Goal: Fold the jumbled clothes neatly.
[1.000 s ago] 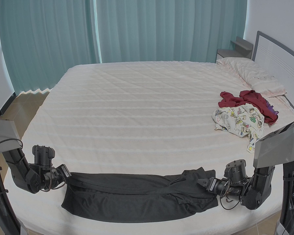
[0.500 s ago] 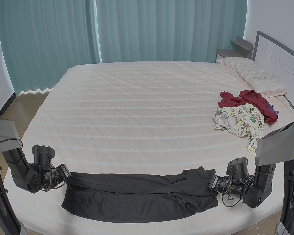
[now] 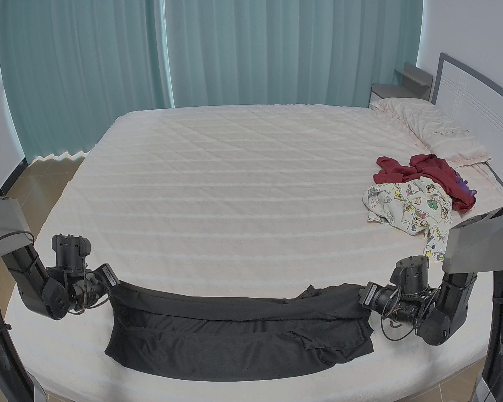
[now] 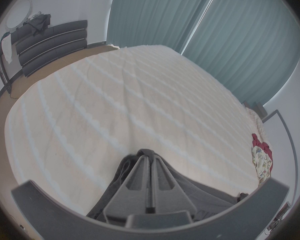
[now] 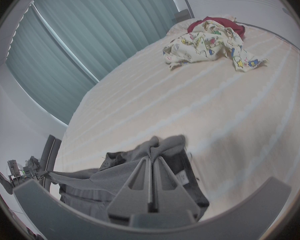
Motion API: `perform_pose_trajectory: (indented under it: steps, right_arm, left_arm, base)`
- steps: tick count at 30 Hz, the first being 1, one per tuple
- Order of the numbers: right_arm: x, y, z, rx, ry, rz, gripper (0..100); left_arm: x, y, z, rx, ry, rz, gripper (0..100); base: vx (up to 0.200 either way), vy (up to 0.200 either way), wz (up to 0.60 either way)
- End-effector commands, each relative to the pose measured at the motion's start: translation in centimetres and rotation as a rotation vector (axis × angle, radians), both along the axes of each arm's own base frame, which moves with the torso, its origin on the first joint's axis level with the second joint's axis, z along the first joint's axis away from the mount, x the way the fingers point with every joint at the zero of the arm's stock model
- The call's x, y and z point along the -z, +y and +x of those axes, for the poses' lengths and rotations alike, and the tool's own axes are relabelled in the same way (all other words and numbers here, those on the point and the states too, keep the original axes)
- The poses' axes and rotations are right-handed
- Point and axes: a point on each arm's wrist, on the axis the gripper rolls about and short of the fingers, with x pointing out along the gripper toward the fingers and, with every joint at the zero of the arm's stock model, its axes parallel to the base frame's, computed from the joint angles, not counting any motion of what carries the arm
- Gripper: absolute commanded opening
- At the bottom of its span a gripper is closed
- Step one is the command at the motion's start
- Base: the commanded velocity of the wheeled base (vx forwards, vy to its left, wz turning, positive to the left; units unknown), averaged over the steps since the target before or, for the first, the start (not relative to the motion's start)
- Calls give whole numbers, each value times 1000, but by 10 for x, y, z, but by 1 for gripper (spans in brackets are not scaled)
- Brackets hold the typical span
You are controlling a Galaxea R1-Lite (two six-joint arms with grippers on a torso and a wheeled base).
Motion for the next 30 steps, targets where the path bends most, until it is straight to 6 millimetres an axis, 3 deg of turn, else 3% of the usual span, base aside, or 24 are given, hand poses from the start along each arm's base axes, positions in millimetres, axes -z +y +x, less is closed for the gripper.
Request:
perform_pose_trajectory:
  steps: [1,9,13,20,30]
  right_arm:
    - [-11,-2,19,29,-73,22,0]
    - [-17,-1,32,41,-120,35,0]
    - [-15,0,34,43,-119,27,0]
    - [-19,1,45,97,-172,9,0]
    - [-13,1,35,88,-129,-12,0]
  left_arm:
    - [-14,5,20,-20,-80,5,0]
    - [-26,14,46,-89,-136,-27,0]
    - [-20,18,52,-117,-128,-50,0]
    - [-5,27,52,-147,-84,-48,0]
    - [0,28,40,-145,-41,-41,0]
  base:
    - [0,0,0]
    - [0,0,0]
    - [0,0,0]
    - [0,0,0]
    - [0,0,0]
